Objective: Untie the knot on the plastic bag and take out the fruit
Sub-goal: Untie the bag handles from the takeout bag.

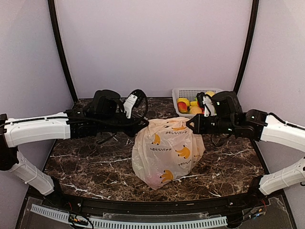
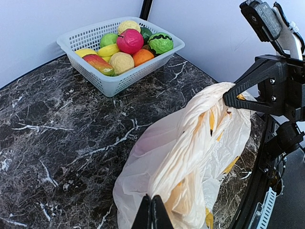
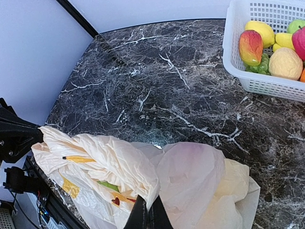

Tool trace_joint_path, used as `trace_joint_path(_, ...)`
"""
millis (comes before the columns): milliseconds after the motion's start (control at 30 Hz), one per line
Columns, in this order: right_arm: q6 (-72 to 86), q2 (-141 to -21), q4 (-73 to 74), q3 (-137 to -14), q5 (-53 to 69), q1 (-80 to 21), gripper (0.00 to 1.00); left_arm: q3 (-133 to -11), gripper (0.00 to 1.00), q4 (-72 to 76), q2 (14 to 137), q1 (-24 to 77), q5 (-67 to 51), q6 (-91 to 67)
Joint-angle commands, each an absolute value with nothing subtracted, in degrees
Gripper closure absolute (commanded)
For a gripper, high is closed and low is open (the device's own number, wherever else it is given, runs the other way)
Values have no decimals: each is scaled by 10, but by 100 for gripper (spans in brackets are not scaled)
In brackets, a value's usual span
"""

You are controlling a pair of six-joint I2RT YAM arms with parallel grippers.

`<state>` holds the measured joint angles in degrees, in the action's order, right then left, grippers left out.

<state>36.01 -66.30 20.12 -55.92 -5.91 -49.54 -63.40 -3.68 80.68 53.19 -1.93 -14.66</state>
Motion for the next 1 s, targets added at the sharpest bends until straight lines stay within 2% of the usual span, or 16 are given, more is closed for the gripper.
trace_joint_path(0, 387, -643, 179, -538, -79, -490, 100, -596, 99, -16, 766, 525, -14, -184)
trace_joint_path(233, 382, -638, 151, -517, -61, -490, 99, -571, 99, -18, 748, 517, -13, -207)
trace_joint_path(300, 369, -640, 149, -522, -54, -490, 92, -571, 99, -18, 750, 517, -21, -208)
trace_joint_path(433, 333, -633, 172, -549, -44, -490, 62, -560, 99, -3, 748, 517, -31, -212)
trace_joint_path(467, 320, -631, 183, -559, -43, -489, 51, -555, 99, 6, 748, 517, -34, -214)
trace_joint_path(567, 285, -632, 226, -587, -34, -482, 35, -555, 99, 22, 754, 516, -49, -215)
trace_joint_path(967, 186, -717, 274, -663, 120, -421, 15, -594, 99, -17, 777, 517, -54, -198)
